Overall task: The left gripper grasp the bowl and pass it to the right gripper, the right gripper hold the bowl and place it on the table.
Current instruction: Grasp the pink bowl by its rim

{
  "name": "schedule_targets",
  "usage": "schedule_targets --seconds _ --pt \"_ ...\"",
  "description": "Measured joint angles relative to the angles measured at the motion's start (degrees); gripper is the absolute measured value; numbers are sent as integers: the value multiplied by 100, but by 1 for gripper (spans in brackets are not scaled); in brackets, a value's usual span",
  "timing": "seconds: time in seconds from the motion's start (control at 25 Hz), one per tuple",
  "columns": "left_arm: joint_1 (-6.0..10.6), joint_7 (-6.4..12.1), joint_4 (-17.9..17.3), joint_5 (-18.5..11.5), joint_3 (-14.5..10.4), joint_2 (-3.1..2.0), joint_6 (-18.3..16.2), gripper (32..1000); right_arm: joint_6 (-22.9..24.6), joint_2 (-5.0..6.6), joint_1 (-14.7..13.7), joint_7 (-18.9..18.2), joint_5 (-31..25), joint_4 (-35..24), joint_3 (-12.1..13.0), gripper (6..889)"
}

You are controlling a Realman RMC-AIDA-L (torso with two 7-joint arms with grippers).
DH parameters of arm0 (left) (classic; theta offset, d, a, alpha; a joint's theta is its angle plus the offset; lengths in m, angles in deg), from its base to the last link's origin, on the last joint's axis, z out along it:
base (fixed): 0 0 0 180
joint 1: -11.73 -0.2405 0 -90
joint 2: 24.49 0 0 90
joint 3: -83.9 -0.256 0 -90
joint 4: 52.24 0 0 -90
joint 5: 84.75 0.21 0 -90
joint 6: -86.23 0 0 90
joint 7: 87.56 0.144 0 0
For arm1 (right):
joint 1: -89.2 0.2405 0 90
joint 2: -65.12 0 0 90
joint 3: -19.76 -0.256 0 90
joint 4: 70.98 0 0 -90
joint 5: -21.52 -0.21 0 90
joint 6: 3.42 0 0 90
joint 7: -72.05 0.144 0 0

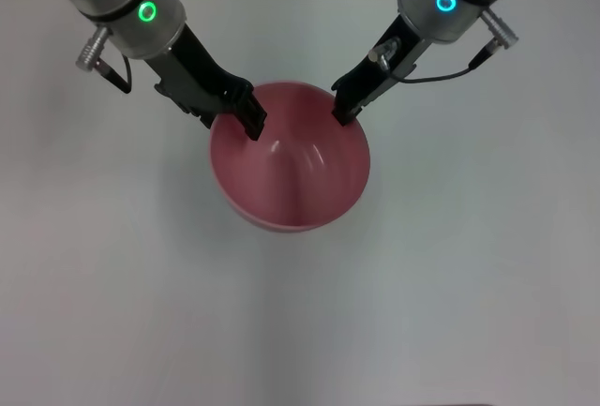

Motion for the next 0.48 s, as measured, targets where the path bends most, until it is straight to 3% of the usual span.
schedule_targets --seconds 0.32,0.48 --pt "0 4 -18 -112 0 -3 18 631 0 0 -10 -5 1 0 0 33" --pt "0 5 -20 -114 0 -3 23 632 0 0 -12 -7 1 0 0 34"
